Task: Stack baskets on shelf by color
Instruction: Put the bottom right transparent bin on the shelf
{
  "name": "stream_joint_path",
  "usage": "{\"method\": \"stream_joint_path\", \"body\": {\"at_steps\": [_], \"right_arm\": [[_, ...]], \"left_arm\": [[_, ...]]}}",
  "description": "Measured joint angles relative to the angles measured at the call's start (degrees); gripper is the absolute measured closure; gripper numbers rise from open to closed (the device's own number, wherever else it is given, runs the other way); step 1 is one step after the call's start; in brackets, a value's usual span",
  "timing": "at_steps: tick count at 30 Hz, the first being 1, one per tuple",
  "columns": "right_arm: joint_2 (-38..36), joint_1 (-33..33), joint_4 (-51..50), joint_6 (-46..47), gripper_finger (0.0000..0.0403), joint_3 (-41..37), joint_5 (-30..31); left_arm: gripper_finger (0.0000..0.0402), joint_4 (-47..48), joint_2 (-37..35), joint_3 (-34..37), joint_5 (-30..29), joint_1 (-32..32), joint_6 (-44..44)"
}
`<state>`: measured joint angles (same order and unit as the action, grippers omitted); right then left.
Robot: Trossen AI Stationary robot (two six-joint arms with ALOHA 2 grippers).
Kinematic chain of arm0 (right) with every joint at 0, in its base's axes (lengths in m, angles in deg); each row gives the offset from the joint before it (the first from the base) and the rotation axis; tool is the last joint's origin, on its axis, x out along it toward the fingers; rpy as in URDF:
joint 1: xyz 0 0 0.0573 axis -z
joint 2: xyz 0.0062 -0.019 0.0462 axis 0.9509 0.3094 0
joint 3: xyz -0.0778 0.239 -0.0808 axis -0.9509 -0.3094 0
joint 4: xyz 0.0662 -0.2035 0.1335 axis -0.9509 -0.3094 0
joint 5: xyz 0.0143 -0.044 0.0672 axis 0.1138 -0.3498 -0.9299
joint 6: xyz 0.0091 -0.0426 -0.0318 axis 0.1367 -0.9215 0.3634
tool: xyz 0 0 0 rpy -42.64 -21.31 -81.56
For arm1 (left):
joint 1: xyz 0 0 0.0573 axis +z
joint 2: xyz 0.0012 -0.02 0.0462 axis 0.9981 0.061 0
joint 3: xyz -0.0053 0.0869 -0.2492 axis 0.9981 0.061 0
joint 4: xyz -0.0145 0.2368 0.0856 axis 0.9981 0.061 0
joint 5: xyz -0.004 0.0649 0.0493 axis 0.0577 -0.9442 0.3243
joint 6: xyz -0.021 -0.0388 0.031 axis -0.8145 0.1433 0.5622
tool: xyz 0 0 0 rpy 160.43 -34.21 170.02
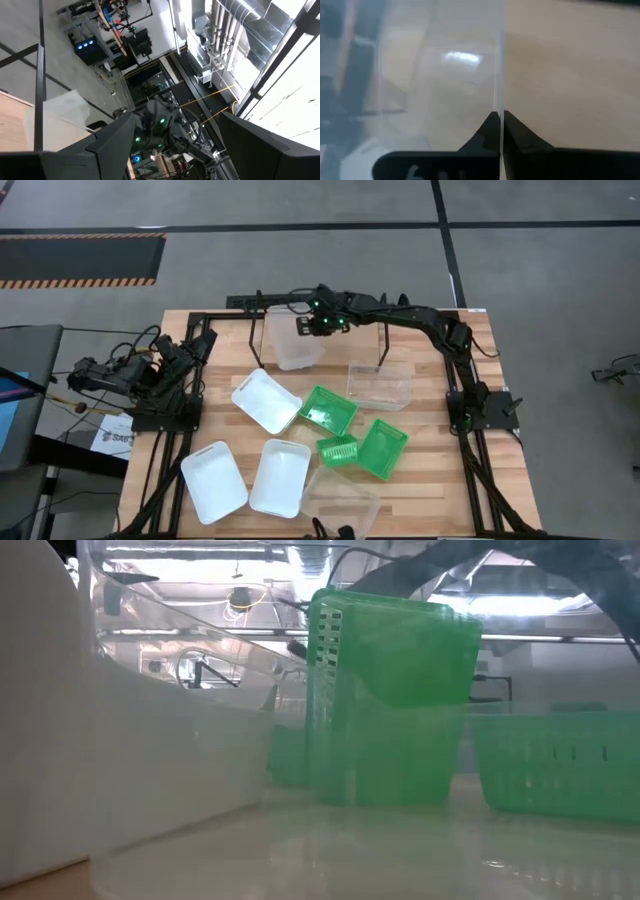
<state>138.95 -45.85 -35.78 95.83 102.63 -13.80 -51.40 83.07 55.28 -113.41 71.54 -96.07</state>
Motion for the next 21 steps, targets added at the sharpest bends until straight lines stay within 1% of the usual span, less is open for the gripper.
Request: {"method": "stream_joint_path", "body": {"at_steps": [2, 6, 11, 14, 21], "right_arm": [[0.05, 0.43, 0.01, 0.40, 0.0397, 0.99, 0.54], [0.04, 1.09, 1.90, 2.92, 0.0393, 1.80, 0.88], [0.04, 0.92, 1.92, 4.36, 0.0399, 1.80, 4.05], [0.04, 0.37, 2.38, 4.92, 0.0396, 1.80, 6.30], [0.04, -0.27, 2.79, 4.99, 0.0395, 1.80, 9.12]], "left_arm": [[0.0123, 0.00, 0.00, -0.01, 0.00, 0.00, 0.00], [0.0123, 0.00, 0.01, -0.01, -0.02, 0.00, 0.02], [0.0123, 0.02, 0.00, 0.00, -0.07, 0.00, 0.02], [0.0123, 0.02, 0.01, 0.00, -0.07, 0.00, 0.02], [0.0123, 0.02, 0.00, -0.01, -0.11, 0.00, 0.02]]}}
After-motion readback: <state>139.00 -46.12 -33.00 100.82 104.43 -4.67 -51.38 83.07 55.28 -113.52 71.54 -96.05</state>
